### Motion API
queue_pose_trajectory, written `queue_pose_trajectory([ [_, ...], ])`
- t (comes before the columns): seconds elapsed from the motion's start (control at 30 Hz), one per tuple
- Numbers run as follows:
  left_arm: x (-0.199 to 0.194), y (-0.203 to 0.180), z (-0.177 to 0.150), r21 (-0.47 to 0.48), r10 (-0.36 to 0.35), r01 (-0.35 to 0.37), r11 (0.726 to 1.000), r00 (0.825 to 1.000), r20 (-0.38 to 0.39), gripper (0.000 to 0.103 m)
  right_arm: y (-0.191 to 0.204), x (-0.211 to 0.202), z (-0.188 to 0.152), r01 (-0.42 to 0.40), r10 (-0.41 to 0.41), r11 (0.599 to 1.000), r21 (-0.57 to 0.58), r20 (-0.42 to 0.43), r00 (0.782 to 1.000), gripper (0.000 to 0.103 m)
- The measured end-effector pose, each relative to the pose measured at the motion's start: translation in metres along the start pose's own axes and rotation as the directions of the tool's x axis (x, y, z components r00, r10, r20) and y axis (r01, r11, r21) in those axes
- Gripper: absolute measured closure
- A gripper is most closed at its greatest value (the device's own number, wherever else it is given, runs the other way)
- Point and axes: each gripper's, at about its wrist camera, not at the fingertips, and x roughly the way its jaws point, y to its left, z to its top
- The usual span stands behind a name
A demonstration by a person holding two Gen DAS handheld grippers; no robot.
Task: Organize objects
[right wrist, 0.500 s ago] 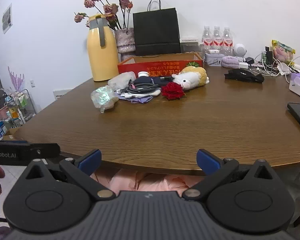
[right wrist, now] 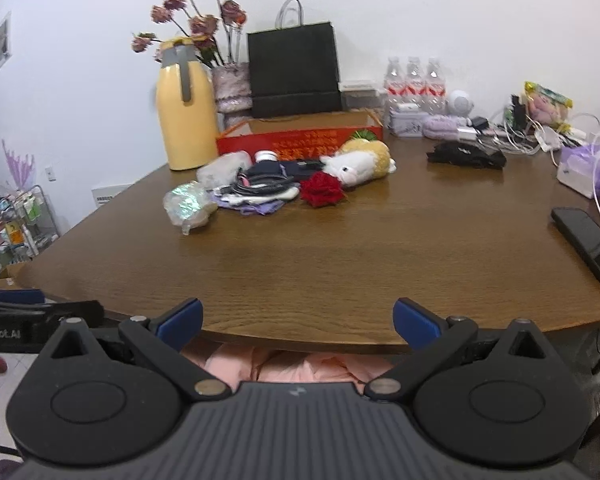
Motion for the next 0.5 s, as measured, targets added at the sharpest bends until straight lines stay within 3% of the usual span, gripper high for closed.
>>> queue_pose_trajectory([
  [0.17, -0.003, 0.002, -0.002, 0.003, 0.037, -0.037, 0.999, 0.999, 0.024, 0.0, -0.002, 0.007, 0.001, 0.02, -0.015, 0.997, 0.076, -0.062, 0.998, 0.0],
  [0.33, -0.01, 0.001, -0.002, 0.009, -0.022, 0.021, 1.0, 0.997, 0.068, 0.0, 0.008, -0.007, 0.001, 0.012, -0.012, 1.0, 0.021, 0.004, 1.0, 0.0],
  [0.5, -0.019, -0.007, 0.0, 0.06, -0.03, 0.023, 0.998, 0.993, 0.118, 0.0, 0.012, -0.008, 0.005, 0.11, -0.11, 0.994, -0.007, -0.019, 0.994, 0.0],
])
